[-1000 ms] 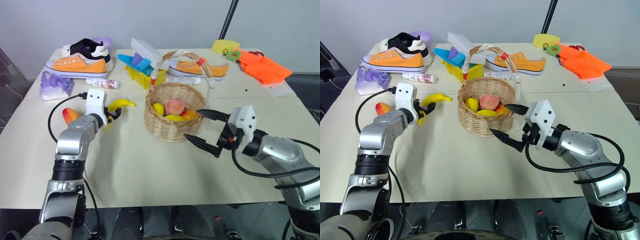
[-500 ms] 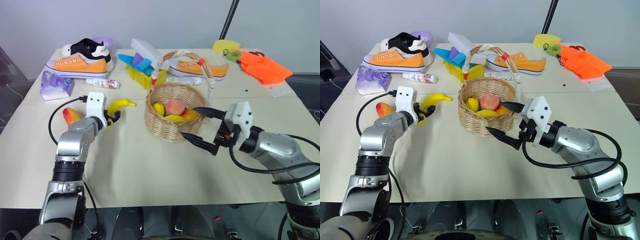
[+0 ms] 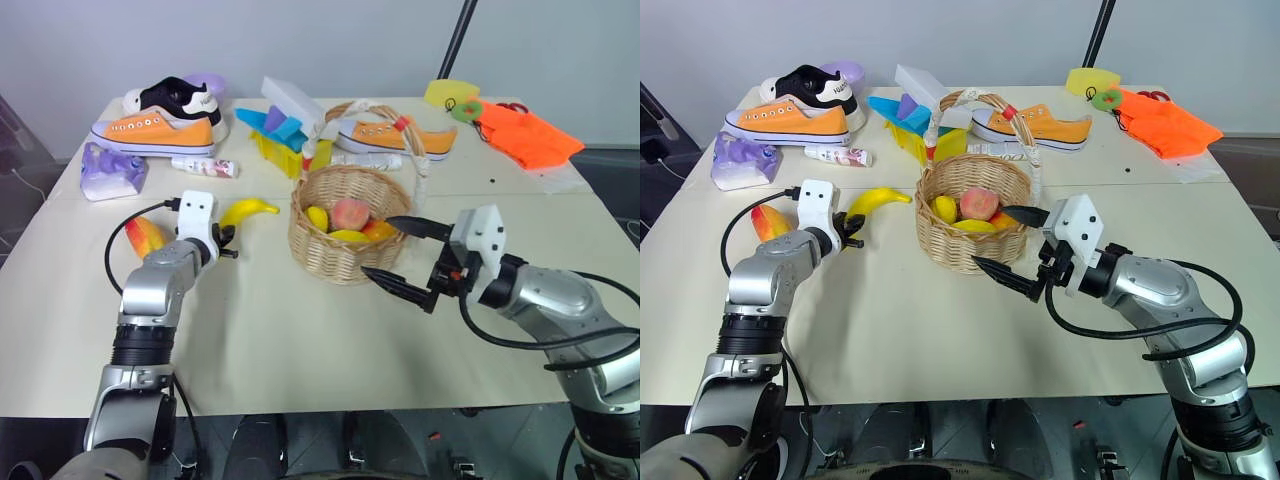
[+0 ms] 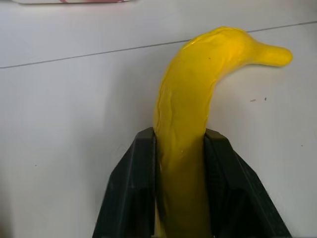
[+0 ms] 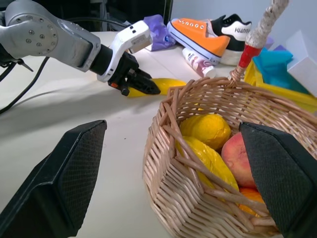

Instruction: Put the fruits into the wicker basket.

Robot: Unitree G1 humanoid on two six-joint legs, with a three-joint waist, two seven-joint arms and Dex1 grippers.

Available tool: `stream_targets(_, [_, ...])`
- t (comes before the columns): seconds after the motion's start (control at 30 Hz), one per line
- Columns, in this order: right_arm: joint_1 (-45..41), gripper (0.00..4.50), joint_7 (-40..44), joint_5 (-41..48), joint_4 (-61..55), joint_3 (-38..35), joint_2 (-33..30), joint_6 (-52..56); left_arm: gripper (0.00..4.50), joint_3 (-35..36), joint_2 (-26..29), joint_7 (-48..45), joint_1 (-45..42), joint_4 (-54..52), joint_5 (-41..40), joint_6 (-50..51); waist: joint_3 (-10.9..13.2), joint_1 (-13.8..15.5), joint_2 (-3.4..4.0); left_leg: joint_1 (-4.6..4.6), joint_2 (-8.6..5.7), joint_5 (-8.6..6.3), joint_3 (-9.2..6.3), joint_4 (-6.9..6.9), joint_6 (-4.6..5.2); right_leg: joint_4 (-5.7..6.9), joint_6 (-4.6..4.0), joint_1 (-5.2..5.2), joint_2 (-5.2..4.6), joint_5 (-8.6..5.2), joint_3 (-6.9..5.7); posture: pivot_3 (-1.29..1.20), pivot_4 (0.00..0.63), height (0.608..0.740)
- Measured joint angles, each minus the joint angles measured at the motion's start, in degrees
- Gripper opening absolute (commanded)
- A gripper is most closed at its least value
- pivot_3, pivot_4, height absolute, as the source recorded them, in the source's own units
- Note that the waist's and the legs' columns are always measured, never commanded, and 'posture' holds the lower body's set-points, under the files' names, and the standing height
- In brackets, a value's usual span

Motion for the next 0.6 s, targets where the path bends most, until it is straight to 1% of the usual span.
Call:
stream_targets(0.1, [0.8,4.5,0.0,-0.1,0.0,0.0,0.0,-0.3,1.09,1.1,-0.2,0.8,1.1,-1.4,-0.1,0.0,0.0,-0.1,0.0,0.0,0.01,0.0,0.0,0.0,0.0,0.0,0.0,0.0,0.0,0.0,0.0,0.0,0.15,0.74])
stream_targets(0.3, [0.7,4.5,0.1,-0.6,0.4,0.0,0.0,-0.7,1.09,2.7,0.4,1.5,4.8,-8.7,-0.2,2.0,0.0,-0.1,0.0,0.01,0.01,0.0,0.0,0.0,0.0,0.01,0.0,0.0,-0.01,0.0,0.0,0.0,0.15,0.74])
stream_targets(0.43, [-0.2,4.5,0.5,-0.6,0.9,0.2,0.1,-0.8,1.09,4.3,0.8,1.1,5.8,-13.8,-1.2,2.8,0.0,0.0,0.0,0.01,0.02,0.0,-0.01,0.01,0.0,0.01,0.0,0.01,-0.02,0.0,0.0,0.0,0.15,0.74])
stream_targets(0.5, [-0.4,4.5,0.6,-0.6,1.1,0.4,0.2,-0.9,1.09,4.7,2.1,0.4,6.6,-17.3,-1.6,3.2,0.0,-0.1,-0.01,0.01,0.01,0.0,-0.01,0.0,0.0,0.01,0.0,0.01,-0.02,0.0,0.01,0.0,0.15,0.74])
stream_targets(0.53, [-0.4,4.5,0.6,-0.6,1.4,0.4,0.4,-1.0,1.09,5.0,3.6,-0.5,7.6,-19.8,-2.2,3.6,0.0,-0.1,-0.01,0.01,0.02,0.0,-0.01,-0.01,0.0,0.01,0.0,0.0,-0.03,0.0,0.01,0.0,0.15,0.74])
stream_targets(0.6, [0.0,4.5,0.6,-0.7,1.9,0.2,0.5,-1.3,1.09,7.4,5.8,-2.8,9.7,-23.7,-4.2,4.3,0.0,-0.4,-0.01,0.01,0.04,0.0,0.0,-0.03,0.0,0.01,0.0,-0.01,-0.03,0.0,0.02,0.0,0.15,0.74])
